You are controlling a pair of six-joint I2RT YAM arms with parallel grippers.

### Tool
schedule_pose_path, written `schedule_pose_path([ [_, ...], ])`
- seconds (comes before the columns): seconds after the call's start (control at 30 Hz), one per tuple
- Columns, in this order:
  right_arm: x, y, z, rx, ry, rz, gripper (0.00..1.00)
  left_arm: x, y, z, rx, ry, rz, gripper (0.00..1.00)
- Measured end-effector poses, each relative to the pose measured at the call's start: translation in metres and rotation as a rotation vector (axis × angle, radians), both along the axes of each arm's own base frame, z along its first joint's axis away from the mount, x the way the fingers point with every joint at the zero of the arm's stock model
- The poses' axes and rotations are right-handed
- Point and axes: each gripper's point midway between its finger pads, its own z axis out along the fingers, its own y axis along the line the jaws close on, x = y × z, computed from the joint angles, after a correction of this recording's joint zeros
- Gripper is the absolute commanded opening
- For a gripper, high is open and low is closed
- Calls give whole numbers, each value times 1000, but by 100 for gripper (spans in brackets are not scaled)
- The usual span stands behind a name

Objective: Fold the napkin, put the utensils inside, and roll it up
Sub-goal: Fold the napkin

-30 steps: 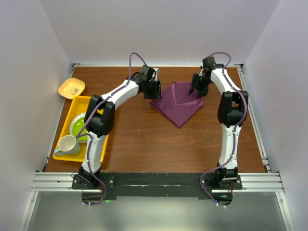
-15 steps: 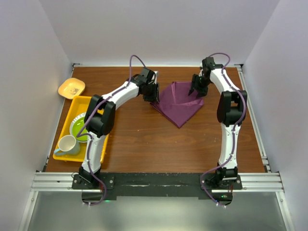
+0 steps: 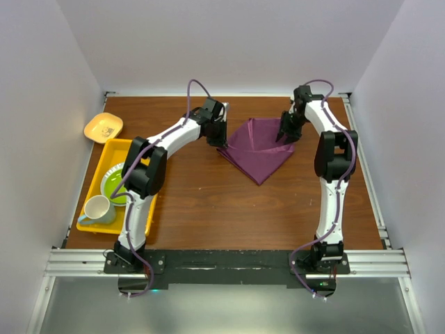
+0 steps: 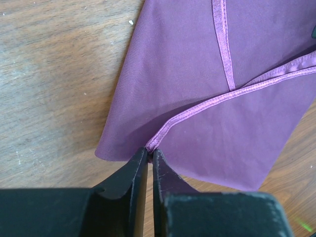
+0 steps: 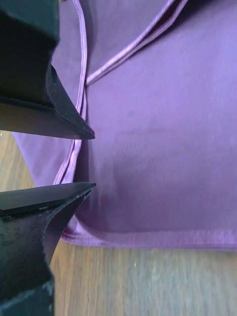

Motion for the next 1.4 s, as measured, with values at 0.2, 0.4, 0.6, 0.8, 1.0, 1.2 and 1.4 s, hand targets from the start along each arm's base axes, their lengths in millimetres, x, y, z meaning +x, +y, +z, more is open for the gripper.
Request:
schedule_pose_path([
  [0.2, -10, -16, -9, -7, 40, -24, 43, 1, 0, 2, -1, -3, 0, 4],
  [0.4, -16, -29, -9, -12, 59, -42, 43, 5, -3, 9, -10, -20, 0, 3],
  [0.6, -25, -30, -3, -13, 65, -39, 43, 5, -2, 8, -7, -18, -2, 3],
  [0.8, -31, -30, -5, -16, 80, -32, 42, 4, 1, 4, 14, -14, -8, 3],
  [1.0, -38, -34, -11, -36, 100, -31, 35, 6, 7, 0, 33, -15, -2, 3],
  [1.2, -48, -36, -19, -49, 127, -21, 26, 11, 16, -3, 58, -24, 3, 4],
  [1.4, -48, -37, -19, -54, 125, -12, 25, 11, 17, -5, 63, -24, 4, 7],
])
